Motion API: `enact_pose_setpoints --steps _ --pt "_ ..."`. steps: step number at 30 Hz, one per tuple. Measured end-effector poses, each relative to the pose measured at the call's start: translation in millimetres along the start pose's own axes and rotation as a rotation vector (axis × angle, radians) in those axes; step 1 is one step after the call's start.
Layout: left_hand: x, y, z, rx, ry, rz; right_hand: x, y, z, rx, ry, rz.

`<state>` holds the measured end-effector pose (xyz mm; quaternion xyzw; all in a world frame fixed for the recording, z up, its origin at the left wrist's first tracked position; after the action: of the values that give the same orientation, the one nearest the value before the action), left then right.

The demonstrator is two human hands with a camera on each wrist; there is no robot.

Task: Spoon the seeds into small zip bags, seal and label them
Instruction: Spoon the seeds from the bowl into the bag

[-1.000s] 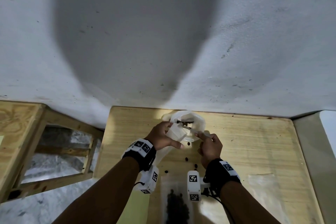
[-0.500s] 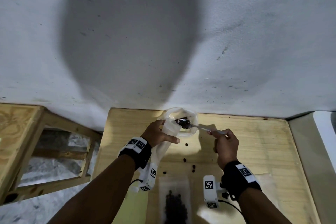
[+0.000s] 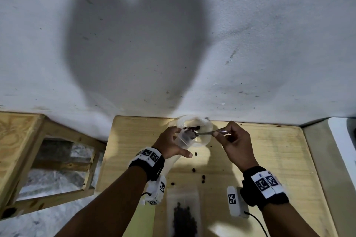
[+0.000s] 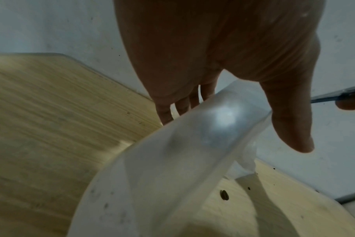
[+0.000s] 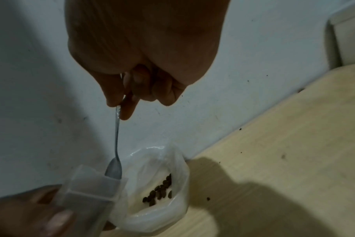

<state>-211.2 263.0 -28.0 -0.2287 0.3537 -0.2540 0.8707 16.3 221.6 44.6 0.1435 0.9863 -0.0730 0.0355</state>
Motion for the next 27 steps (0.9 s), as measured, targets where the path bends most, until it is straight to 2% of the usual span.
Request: enact_pose_setpoints --steps 4,8,13,18,27 --pt "-1.0 0.4 -3.3 0.001 -0.004 0.012 -24.2 -1.4 3.2 -0.021 0.080 0.183" --pt "-2.2 2.3 -8.0 -0.006 0.000 0.023 -33.9 -4.0 18.8 0.025 -0.030 0.327" --pt "1.0 2.5 -7.6 0.011 0.011 0.020 -19.2 -11.0 28.9 0.002 -0.191 0.338" --pt "6.2 -0.7 -4.7 0.077 0.022 0.050 -8.7 -18.2 38.4 0.031 -0.185 0.362" --pt "14.0 2.4 -7.2 0.098 0.018 0.042 -12.0 -28.3 83.3 0.309 0.060 0.571"
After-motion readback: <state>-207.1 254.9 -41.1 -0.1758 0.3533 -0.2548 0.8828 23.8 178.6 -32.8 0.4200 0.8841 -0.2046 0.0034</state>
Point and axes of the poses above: each hand's wrist, its own y-axis towards the middle knuckle, its own x-axis out of the palm, z = x × y, the point moved 7 cm from there along y, towards the middle knuckle, and after that the axes turned 11 degrees about y, right-handed, at the moved point
